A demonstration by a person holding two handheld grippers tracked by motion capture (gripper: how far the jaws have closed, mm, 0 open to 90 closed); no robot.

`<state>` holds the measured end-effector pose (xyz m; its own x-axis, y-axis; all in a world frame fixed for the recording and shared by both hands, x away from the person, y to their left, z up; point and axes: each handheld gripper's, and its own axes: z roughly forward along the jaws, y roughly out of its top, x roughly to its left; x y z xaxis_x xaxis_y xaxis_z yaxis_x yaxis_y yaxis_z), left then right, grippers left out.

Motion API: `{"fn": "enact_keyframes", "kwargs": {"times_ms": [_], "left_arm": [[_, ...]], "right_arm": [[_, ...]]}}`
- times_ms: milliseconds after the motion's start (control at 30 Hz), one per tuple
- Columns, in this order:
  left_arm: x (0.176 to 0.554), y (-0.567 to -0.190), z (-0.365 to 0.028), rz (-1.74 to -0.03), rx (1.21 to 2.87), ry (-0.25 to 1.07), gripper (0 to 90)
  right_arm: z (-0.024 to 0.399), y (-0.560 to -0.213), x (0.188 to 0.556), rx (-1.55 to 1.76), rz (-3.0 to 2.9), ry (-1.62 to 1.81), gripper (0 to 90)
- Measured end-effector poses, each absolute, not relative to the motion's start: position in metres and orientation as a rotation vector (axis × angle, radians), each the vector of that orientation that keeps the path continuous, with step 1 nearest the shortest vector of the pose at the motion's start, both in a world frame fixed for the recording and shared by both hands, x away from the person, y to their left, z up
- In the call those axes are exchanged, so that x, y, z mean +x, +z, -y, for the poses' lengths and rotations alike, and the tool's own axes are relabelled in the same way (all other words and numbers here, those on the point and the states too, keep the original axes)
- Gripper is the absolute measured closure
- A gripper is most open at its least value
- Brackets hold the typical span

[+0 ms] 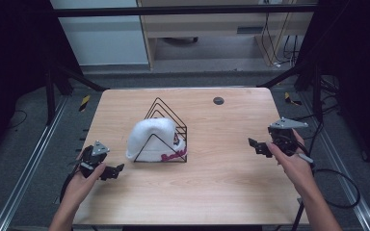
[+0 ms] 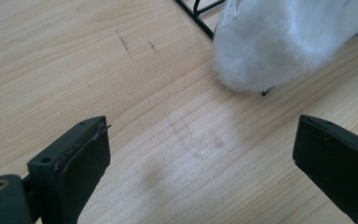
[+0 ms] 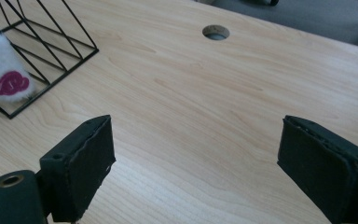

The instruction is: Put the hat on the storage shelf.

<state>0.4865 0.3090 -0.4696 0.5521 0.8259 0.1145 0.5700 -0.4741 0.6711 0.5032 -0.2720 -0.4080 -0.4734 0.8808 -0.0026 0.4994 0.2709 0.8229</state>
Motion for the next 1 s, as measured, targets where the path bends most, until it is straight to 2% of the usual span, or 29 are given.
{"fn": "enact_keyframes", "kwargs": {"times_ms": [1000], "left_arm": [[0.493,-0.499,-0.319,-1.148,2.207,0.554,2.8]], "right_arm": [[0.258,-0.482,0.507,1.357,-2.188,1.016,12.4]]}}
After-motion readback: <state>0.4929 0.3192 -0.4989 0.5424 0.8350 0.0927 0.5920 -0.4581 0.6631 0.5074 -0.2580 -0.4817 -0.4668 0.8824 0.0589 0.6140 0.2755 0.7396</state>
